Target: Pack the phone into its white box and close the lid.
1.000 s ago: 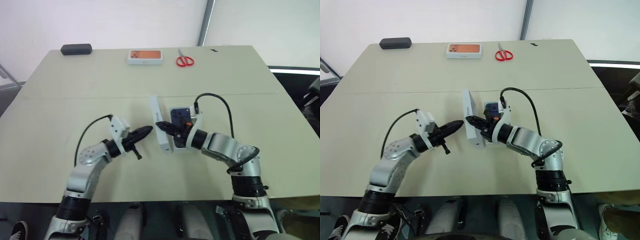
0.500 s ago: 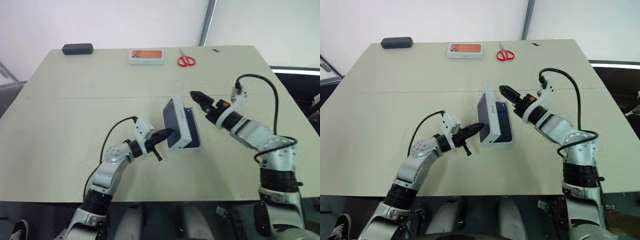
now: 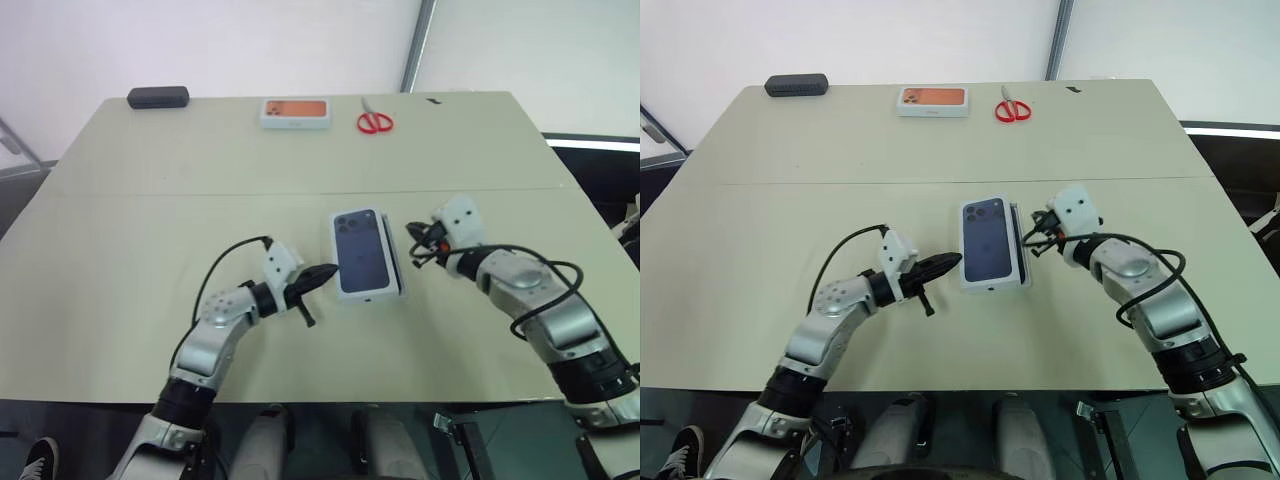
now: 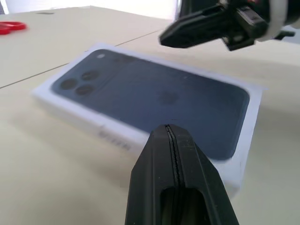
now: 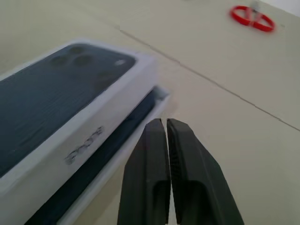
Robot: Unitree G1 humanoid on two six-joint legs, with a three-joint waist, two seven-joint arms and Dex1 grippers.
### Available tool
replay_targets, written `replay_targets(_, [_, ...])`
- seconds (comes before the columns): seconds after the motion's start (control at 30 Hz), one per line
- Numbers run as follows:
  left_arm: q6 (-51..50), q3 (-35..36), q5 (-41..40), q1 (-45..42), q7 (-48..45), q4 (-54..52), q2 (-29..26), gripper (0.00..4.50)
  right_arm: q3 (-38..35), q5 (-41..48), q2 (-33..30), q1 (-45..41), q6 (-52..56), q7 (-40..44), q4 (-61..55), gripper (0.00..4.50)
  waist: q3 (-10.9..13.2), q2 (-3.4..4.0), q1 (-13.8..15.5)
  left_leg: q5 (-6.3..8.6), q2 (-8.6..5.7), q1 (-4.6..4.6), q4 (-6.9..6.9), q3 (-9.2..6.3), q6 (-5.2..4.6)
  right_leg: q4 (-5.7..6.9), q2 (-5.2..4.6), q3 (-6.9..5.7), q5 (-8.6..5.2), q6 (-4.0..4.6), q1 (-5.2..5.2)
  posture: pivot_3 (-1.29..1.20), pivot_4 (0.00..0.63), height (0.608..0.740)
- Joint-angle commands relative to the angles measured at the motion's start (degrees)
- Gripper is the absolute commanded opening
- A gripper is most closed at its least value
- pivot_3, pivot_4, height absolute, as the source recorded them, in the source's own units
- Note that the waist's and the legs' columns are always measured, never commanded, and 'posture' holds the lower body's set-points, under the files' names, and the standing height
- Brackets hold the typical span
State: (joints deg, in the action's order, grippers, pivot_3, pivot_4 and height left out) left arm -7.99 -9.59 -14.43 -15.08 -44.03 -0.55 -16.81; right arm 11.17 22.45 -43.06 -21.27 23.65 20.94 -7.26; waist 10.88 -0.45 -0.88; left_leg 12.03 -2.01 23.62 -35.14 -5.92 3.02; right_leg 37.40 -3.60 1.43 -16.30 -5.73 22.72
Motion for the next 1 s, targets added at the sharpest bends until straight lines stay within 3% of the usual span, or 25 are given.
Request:
replay_targets(0.03, [-0.59, 2.11, 0.30, 0.41, 1.35, -1.29, -1.45, 0.00, -0.47, -3.48, 0.32, 0.38, -4.45, 4.81, -3.68, 0.03, 0.00, -0.01, 0.11, 0.00, 0.00, 0.00, -0.01, 0.00, 0.00, -0.03, 0.00, 0.00, 0.00, 0.00, -0.01, 0.00, 0.150, 0.740])
replay_targets(0.17, [-0.49, 1.25, 3.27, -1.22, 3.72, 3.62, -1.33, 0.00, -1.29, -7.09, 1.85, 0.63, -5.42, 6.05, -2.36, 0.03, 0.01, -0.01, 0.22, 0.00, -0.01, 0.00, 0.00, -0.17, 0.01, -0.11, -0.01, -0.03, 0.00, 0.00, -0.08, 0.00, 0.150, 0.740])
replay_targets(0.5, [2.05, -3.08, 7.32, -7.85, 4.62, 13.97, 5.54, 0.00, -1.32, -15.07, 3.13, 1.76, -7.30, 9.23, 0.24, 0.03, -0.01, -0.03, 0.34, 0.00, -0.13, -0.05, -0.05, -0.16, 0.01, -0.18, -0.09, -0.15, 0.00, -0.03, -0.25, 0.00, 0.150, 0.740])
replay_targets(1.0, [-0.38, -2.01, 5.51, -11.47, 4.25, 10.85, 9.25, 0.00, -2.62, -20.24, 5.29, 1.94, -7.28, 10.22, 0.07, 0.03, 0.00, -0.04, 0.26, 0.00, -0.13, -0.10, -0.05, -0.18, 0.02, -0.15, -0.08, -0.15, 0.01, -0.04, -0.27, 0.00, 0.150, 0.740])
